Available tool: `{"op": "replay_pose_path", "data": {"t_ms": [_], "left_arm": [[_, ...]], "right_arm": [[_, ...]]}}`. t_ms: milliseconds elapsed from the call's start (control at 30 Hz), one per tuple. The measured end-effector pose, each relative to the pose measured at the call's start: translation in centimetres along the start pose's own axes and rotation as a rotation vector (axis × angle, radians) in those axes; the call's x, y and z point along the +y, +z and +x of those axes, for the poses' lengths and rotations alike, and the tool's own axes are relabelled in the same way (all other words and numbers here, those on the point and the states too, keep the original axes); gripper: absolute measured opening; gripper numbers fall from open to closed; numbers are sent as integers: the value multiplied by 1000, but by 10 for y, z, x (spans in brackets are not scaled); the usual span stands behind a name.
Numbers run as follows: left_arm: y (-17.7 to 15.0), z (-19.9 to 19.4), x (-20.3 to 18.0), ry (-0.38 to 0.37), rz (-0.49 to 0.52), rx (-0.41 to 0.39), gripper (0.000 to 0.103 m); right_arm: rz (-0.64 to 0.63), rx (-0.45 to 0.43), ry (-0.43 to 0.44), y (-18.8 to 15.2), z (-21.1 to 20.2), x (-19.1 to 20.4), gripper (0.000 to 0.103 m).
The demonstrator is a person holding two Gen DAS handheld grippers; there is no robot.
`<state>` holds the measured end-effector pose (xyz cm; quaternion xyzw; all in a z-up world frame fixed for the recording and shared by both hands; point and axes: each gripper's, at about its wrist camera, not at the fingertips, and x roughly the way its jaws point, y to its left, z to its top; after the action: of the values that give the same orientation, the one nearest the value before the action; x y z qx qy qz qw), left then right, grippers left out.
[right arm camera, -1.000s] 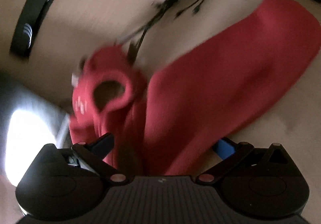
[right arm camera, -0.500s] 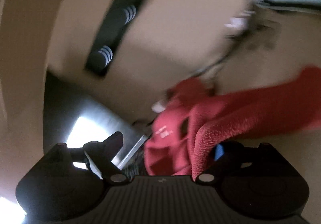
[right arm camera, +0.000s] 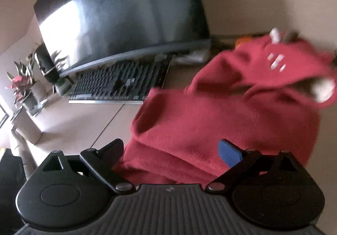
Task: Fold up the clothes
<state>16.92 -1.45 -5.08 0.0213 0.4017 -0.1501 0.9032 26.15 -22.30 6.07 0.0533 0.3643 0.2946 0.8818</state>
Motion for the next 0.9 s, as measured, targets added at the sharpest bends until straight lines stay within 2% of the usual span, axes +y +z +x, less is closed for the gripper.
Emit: {"op": "replay_pose_path", "data": {"t_ms": [100,167,300,433,533,567,633,667,767,833,867,900], "left_arm": [[3,-2,4,-25,-19,2,103],[9,-7,11,-73,-74,-10,103],[35,-21,33,-150,-198,-124,103],[72,-11,51,-85,-248,-196,103],[89,9,54,-14,-217,-197,102],[93,16,54,14,-206,-190,99],[97,29,55,53,-206,-163,77],[98,35,57,63,-217,-142,70],[93,44,63,33,-270,-104,73],[95,40,59,0,-246,-125,67],[97,37,57,-17,-228,-140,44],[101,30,52,-35,-202,-167,35]], "right_arm": [[-22,-39,-47,3,-20,-6,100],[-35,-42,-101,-5,-31,-12,102],[-19,1,-207,-28,-45,-31,103],[27,27,-251,-51,-58,-47,103],[69,30,-262,-61,-65,-56,103],[79,33,-267,-64,-66,-59,103],[99,39,-276,-70,-67,-64,103],[109,43,-279,-73,-67,-67,103],[137,60,-284,-79,-65,-75,103],[140,65,-275,-78,-64,-78,103],[128,70,-257,-76,-65,-79,103],[115,71,-242,-72,-65,-79,103]]}}
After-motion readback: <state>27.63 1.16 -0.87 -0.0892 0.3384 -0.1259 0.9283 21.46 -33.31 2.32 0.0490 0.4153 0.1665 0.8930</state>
